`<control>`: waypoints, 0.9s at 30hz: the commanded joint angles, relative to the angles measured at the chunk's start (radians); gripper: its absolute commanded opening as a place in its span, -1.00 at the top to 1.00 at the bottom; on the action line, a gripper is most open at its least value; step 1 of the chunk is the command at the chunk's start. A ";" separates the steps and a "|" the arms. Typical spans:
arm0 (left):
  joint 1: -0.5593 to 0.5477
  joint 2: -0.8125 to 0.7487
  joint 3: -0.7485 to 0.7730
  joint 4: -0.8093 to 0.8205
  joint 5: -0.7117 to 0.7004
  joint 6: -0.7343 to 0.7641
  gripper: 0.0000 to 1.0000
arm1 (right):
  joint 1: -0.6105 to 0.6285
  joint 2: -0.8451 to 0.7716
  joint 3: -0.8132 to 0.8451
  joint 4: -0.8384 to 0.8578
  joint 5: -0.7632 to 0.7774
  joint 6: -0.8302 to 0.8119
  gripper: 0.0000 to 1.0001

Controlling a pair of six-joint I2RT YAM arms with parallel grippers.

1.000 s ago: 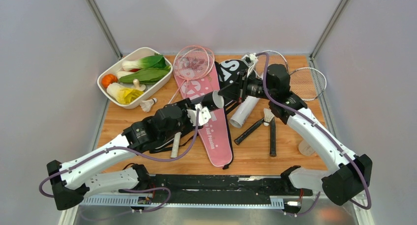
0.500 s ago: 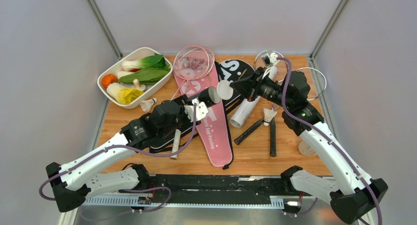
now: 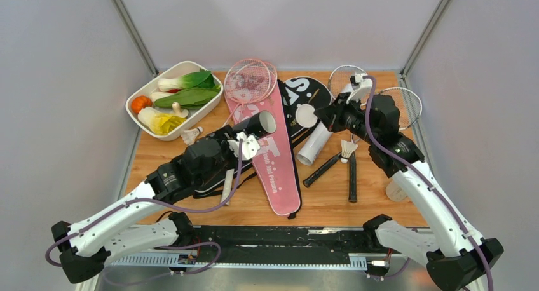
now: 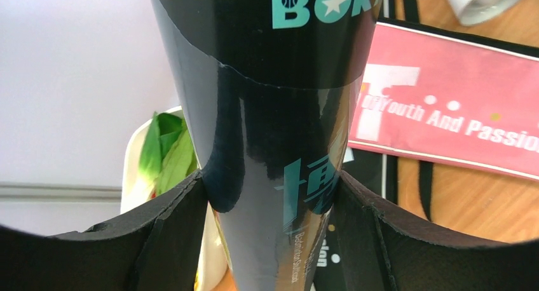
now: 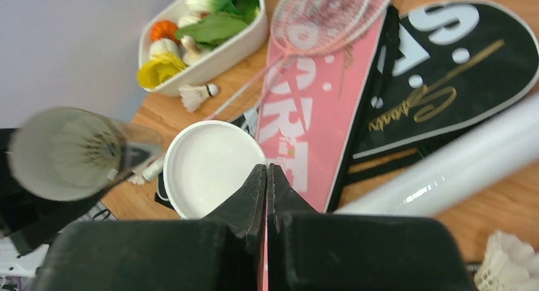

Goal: Pack up the badminton gear
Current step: Place the lid at the center of the board.

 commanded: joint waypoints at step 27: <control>0.003 -0.113 0.003 0.352 -0.401 -0.123 1.00 | -0.003 -0.403 -0.657 -0.468 0.149 0.367 0.55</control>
